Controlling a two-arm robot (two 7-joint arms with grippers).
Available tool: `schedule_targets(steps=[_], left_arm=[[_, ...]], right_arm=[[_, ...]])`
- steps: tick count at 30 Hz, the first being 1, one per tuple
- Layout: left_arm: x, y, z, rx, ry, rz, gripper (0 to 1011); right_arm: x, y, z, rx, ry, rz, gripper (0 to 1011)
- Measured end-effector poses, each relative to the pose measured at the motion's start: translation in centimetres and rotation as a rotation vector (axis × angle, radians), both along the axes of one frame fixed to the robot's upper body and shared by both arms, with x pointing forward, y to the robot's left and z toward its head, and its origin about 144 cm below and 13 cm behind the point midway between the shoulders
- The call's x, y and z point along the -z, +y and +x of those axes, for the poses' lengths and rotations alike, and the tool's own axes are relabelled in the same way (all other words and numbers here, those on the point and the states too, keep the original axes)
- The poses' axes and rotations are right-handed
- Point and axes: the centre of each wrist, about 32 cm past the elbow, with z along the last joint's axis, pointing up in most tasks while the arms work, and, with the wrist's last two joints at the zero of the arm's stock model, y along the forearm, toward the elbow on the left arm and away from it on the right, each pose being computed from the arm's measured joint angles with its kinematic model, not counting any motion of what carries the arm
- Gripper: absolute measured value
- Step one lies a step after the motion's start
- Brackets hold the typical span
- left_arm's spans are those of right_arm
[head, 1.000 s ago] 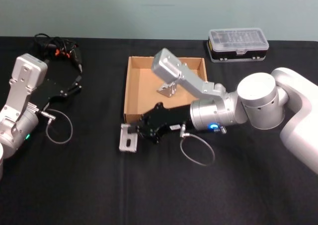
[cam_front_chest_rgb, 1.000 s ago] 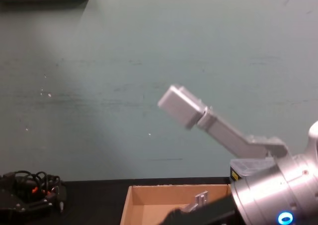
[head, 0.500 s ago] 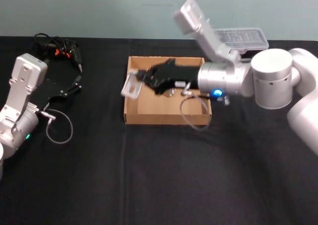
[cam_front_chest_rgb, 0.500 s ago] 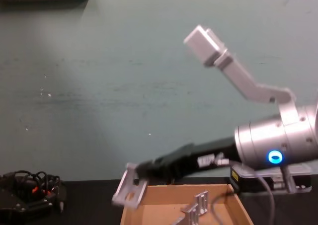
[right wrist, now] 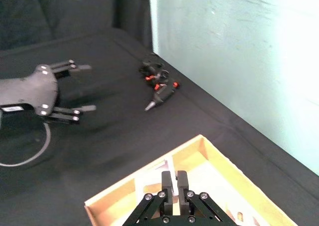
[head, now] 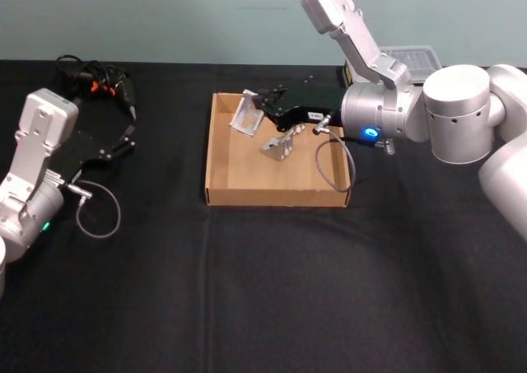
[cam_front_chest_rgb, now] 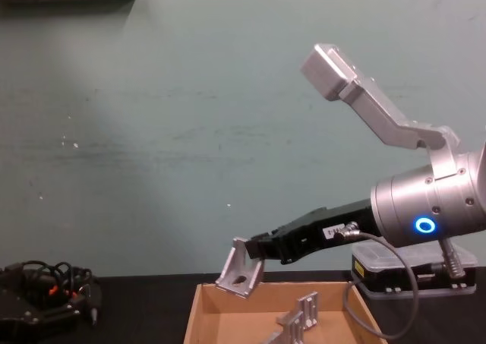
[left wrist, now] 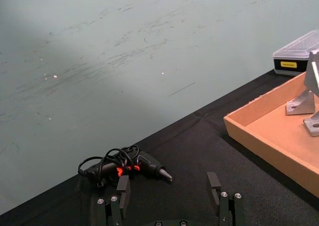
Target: Use one hand to pick up the angle iron from the table and place it into the box.
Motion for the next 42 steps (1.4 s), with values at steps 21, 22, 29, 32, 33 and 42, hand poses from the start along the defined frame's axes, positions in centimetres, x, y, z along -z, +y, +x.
schedule_targets(steps=[21, 22, 29, 32, 33, 42], left_arm=[[0.0, 0.0, 0.0, 0.0, 0.0, 0.0, 1000], [0.0, 0.0, 0.0, 0.0, 0.0, 0.0, 1000], [0.0, 0.0, 0.0, 0.0, 0.0, 0.0, 1000], [0.0, 0.0, 0.0, 0.0, 0.0, 0.0, 1000], [0.0, 0.0, 0.0, 0.0, 0.0, 0.0, 1000], [0.0, 0.0, 0.0, 0.0, 0.0, 0.0, 1000]], right_arm=[[1.7, 0.2, 0.6, 0.178, -0.025, -0.083, 69], [1.8, 0.2, 0.6, 0.18, -0.026, -0.085, 69], [2.3, 0.5, 0.6, 0.188, -0.023, -0.094, 69], [2.6, 0.7, 0.8, 0.193, -0.013, -0.098, 69], [2.6, 0.8, 0.8, 0.194, -0.011, -0.099, 69], [2.8, 1.5, 1.5, 0.195, 0.012, -0.104, 69]])
